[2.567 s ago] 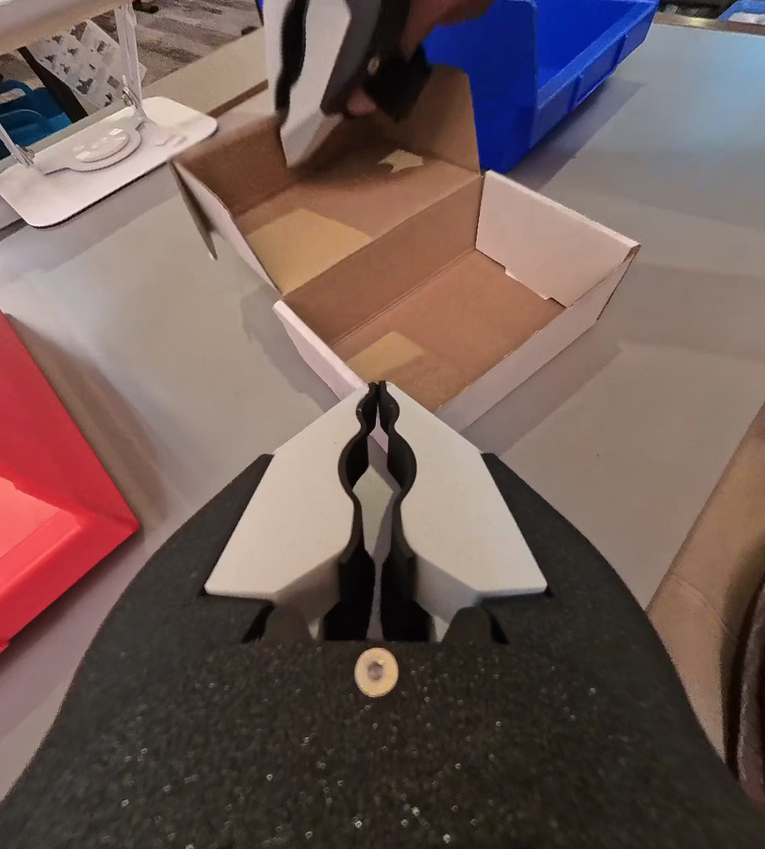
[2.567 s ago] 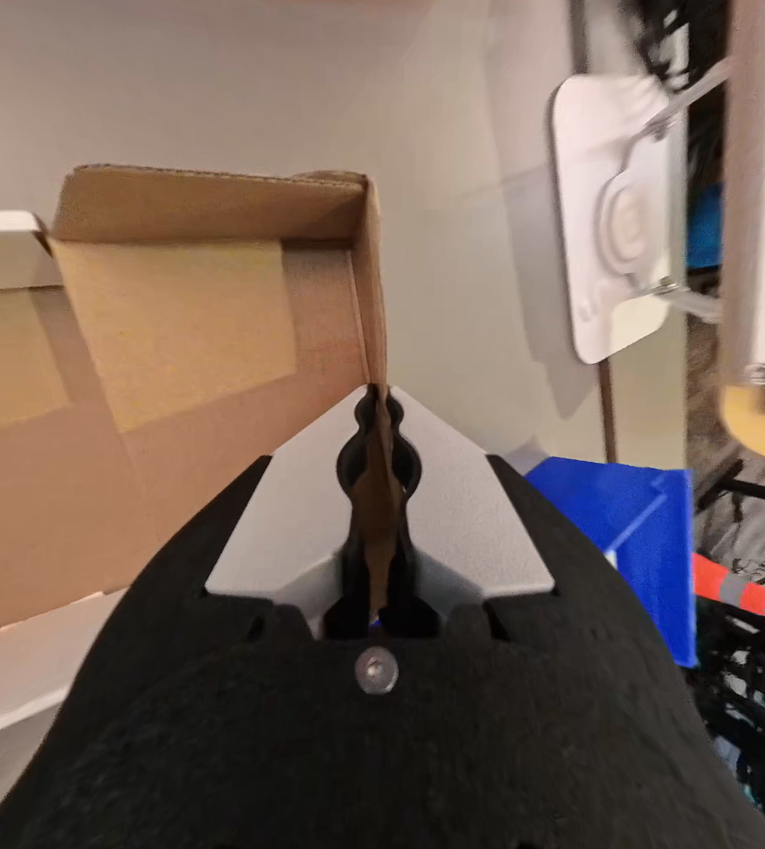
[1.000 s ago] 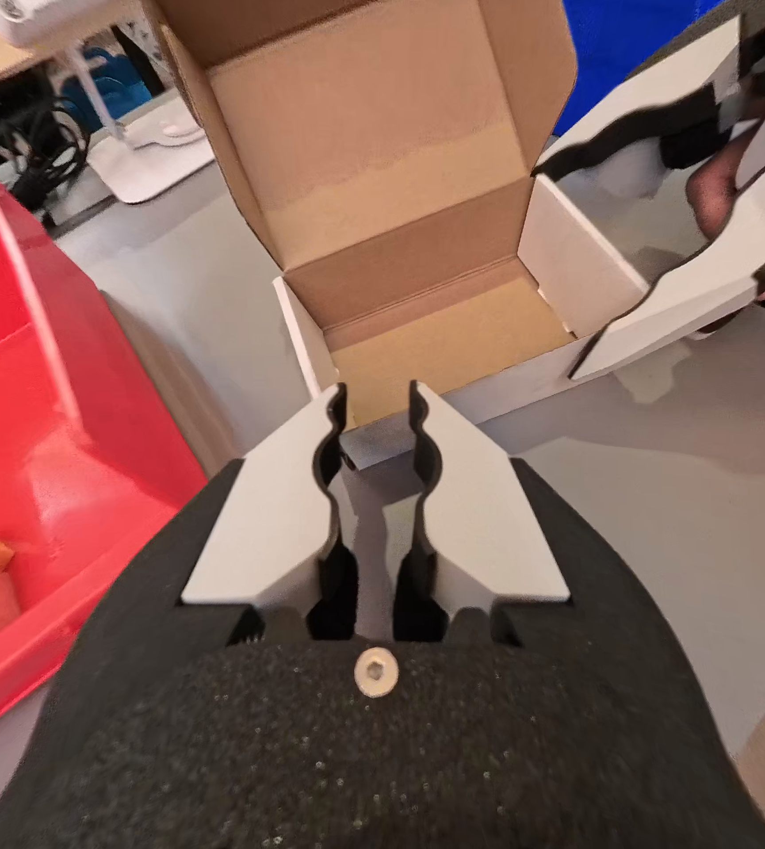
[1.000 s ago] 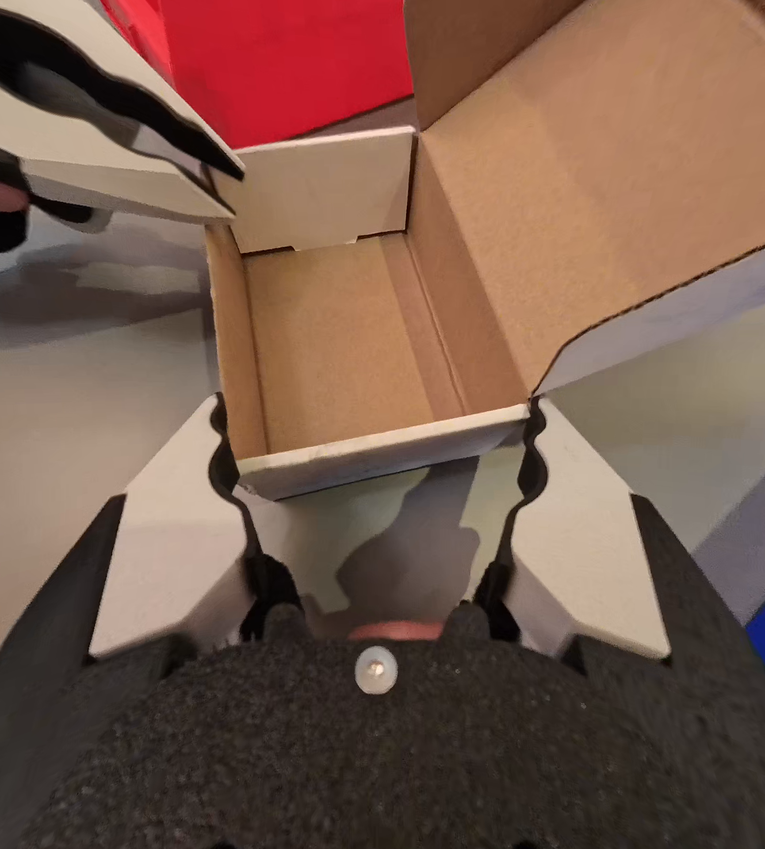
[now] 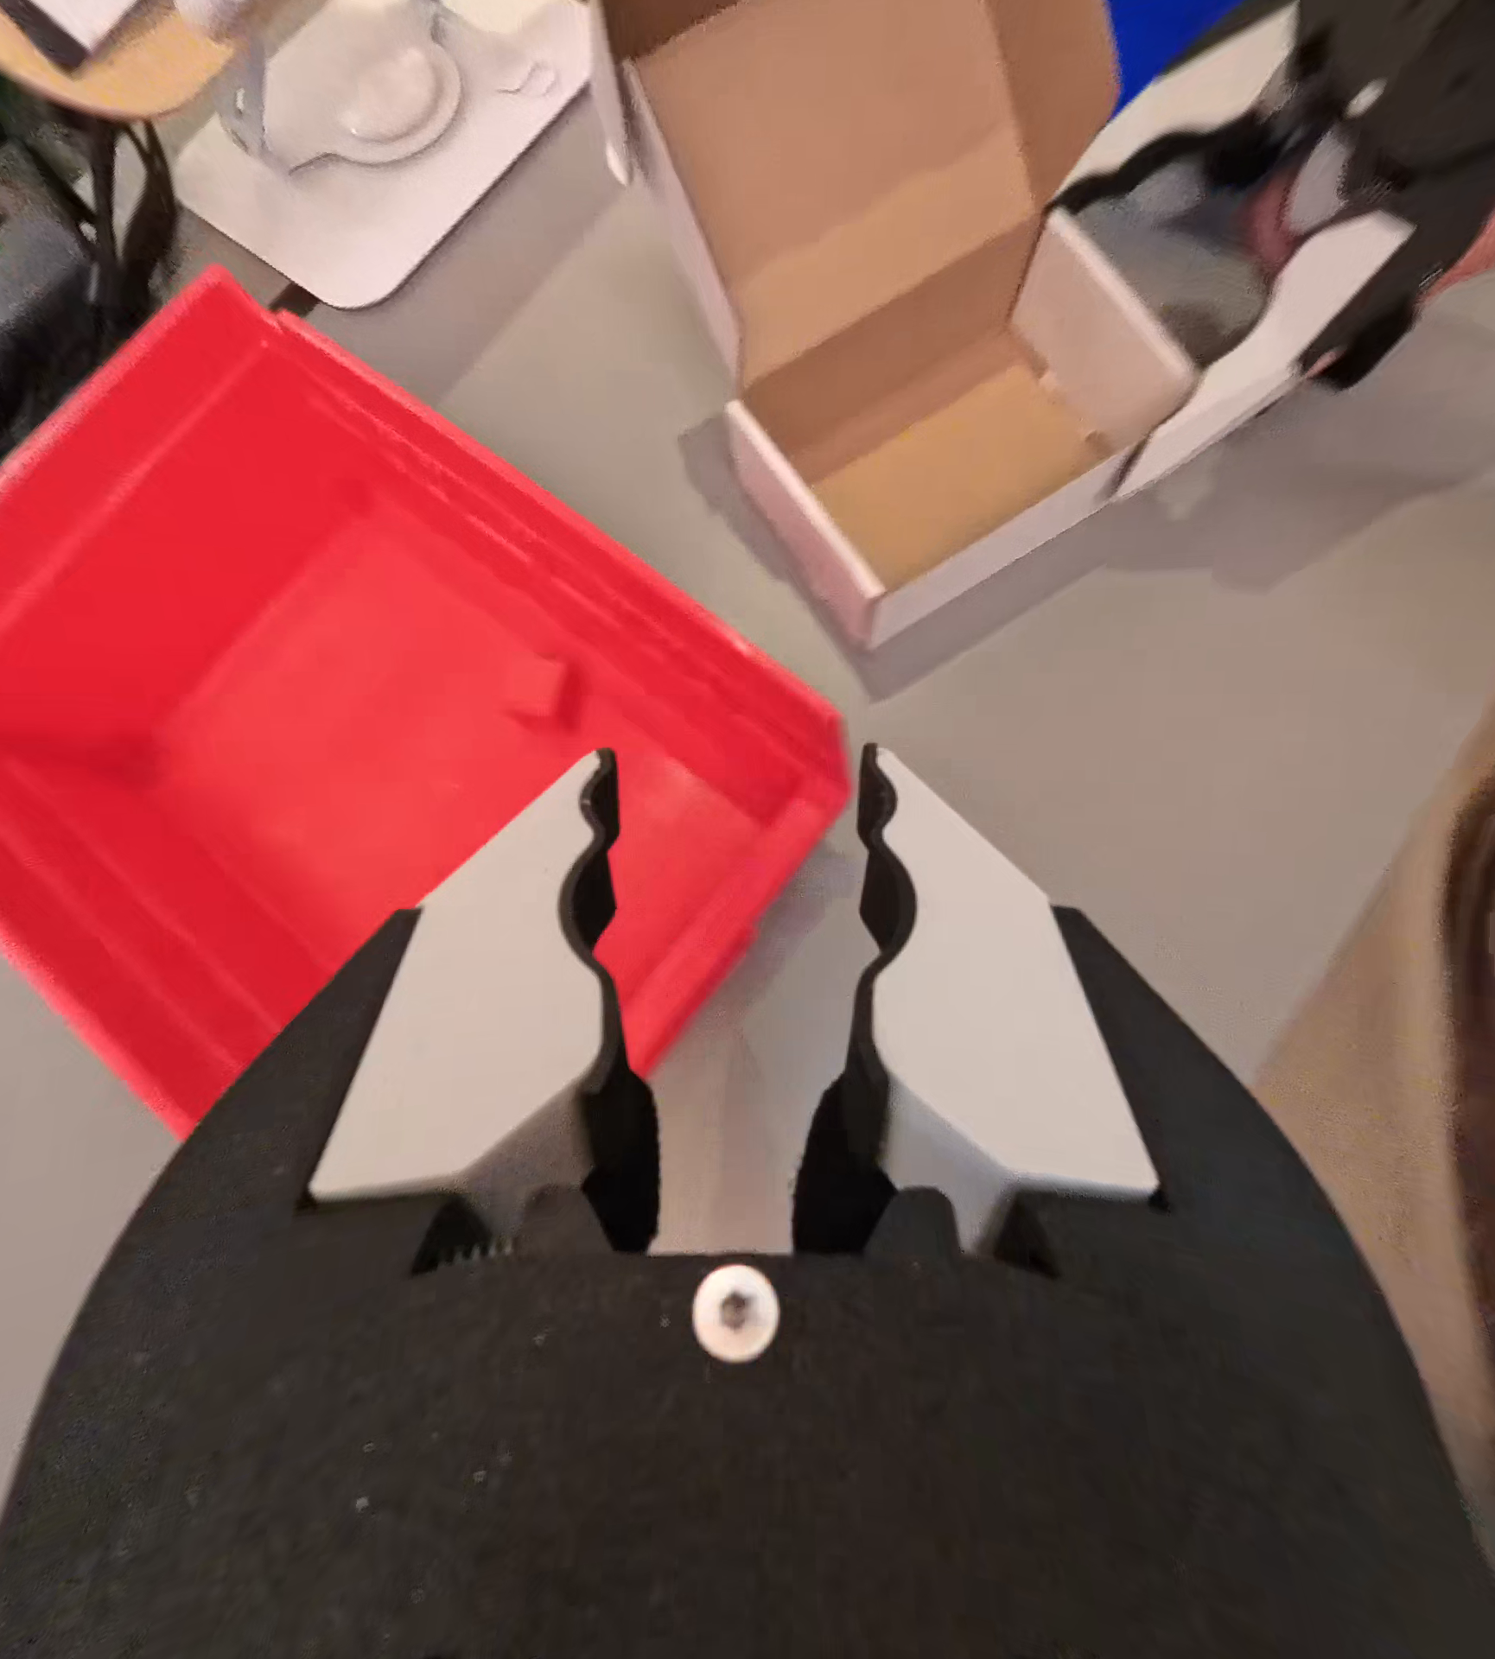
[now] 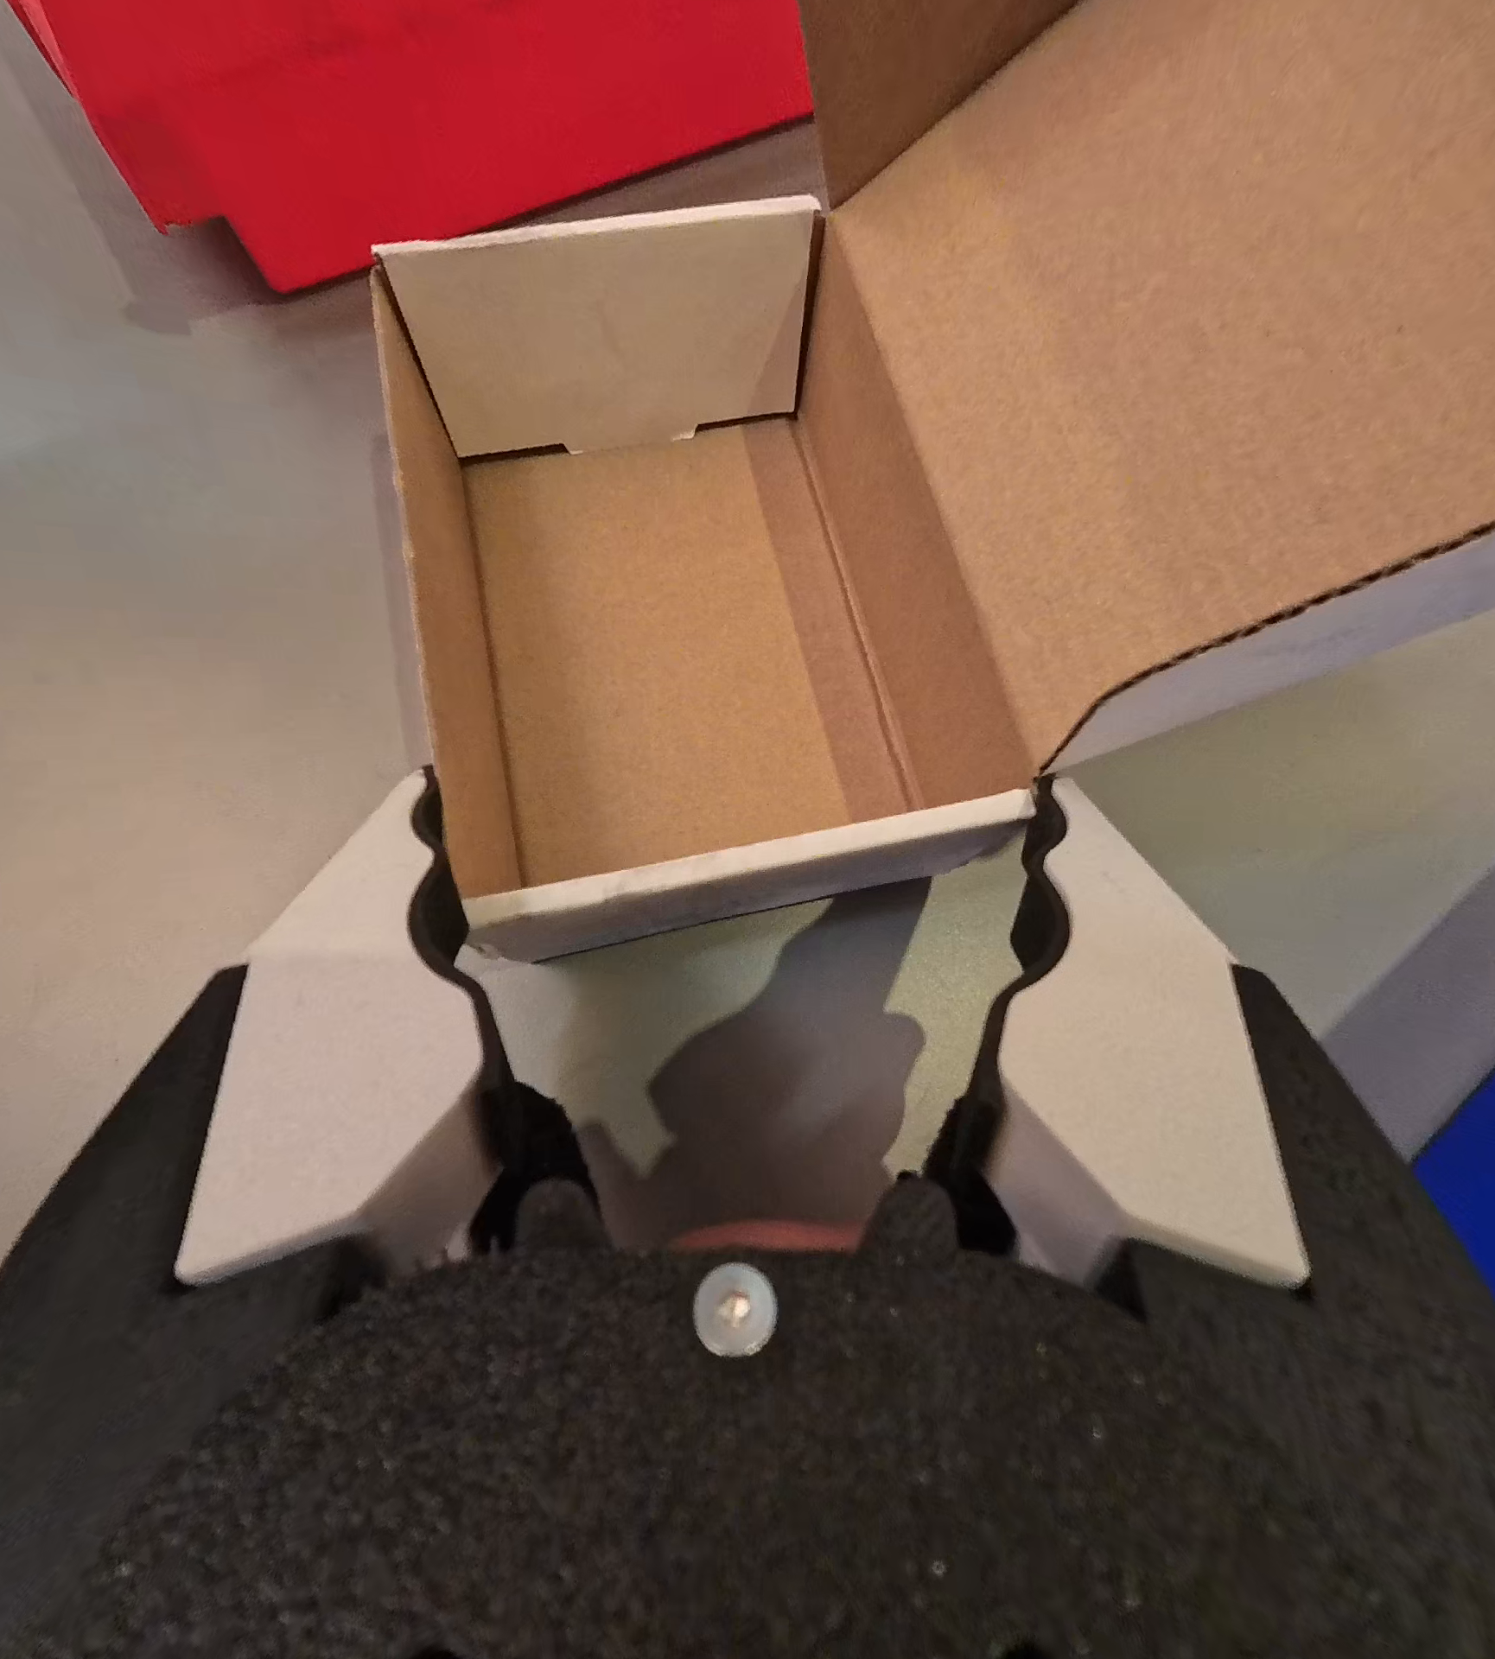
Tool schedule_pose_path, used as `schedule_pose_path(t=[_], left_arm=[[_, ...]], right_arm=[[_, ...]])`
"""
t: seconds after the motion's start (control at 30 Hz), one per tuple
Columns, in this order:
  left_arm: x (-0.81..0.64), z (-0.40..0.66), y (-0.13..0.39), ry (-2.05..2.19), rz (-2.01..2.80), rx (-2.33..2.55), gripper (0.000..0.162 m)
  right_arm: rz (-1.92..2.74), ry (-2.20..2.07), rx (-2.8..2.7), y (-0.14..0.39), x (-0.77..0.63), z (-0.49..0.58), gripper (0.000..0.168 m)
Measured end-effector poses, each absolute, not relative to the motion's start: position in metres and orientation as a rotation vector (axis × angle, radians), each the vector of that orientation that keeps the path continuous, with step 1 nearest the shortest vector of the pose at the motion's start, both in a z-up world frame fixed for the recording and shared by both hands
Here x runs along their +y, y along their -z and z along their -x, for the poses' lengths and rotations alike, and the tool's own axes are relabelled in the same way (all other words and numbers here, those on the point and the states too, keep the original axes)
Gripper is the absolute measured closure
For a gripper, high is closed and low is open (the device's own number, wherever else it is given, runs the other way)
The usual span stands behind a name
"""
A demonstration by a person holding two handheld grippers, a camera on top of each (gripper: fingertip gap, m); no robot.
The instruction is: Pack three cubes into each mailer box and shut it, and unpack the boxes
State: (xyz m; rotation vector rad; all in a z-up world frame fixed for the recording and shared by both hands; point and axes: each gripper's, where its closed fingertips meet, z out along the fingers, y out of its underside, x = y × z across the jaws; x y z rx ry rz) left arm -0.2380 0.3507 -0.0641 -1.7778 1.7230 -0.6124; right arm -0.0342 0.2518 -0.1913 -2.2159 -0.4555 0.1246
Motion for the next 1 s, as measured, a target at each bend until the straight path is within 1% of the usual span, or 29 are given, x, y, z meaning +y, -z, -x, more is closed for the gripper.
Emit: schedule_pose_path(t=[0.13, 0.33, 0.43, 0.47, 0.5, 0.53, 0.57, 0.7, 0.77, 0.83, 1.0], left_arm=[[0.402, 0.208, 0.09, 0.455, 1.756, 1.912, 0.111], [0.44, 0.182, 0.166, 0.247, 1.822, 2.163, 0.107], [0.447, 0.179, 0.192, 0.18, 1.867, 2.242, 0.107], [0.449, 0.178, 0.198, 0.162, 1.871, 2.253, 0.112], [0.453, 0.178, 0.202, 0.132, 1.876, 2.253, 0.128], [0.456, 0.178, 0.204, 0.11, 1.882, 2.254, 0.138], [0.457, 0.178, 0.205, 0.11, 1.889, 2.256, 0.138], [0.456, 0.187, 0.202, 0.106, 1.916, 2.283, 0.138], [0.459, 0.194, 0.191, 0.072, 1.88, 2.29, 0.138], [0.46, 0.197, 0.167, 0.066, 1.838, 2.268, 0.138], [0.423, 0.172, 0.077, 0.232, 1.586, 2.257, 0.138]], right_arm=[[2.223, -0.119, -0.454, 0.192, 0.251, 0.034, 0.043], [2.226, -0.121, -0.46, 0.192, 0.251, 0.034, 0.044], [2.228, -0.12, -0.462, 0.192, 0.251, 0.034, 0.044], [2.228, -0.12, -0.463, 0.192, 0.251, 0.034, 0.044], [2.228, -0.121, -0.465, 0.192, 0.251, 0.034, 0.044], [2.228, -0.122, -0.465, 0.192, 0.251, 0.034, 0.044], [2.228, -0.123, -0.467, 0.192, 0.251, 0.034, 0.044], [2.229, -0.123, -0.471, 0.192, 0.251, 0.034, 0.044], [2.229, -0.124, -0.471, 0.192, 0.251, 0.034, 0.044], [2.229, -0.124, -0.471, 0.192, 0.251, 0.034, 0.044], [2.229, -0.123, -0.47, 0.192, 0.252, 0.034, 0.044]])
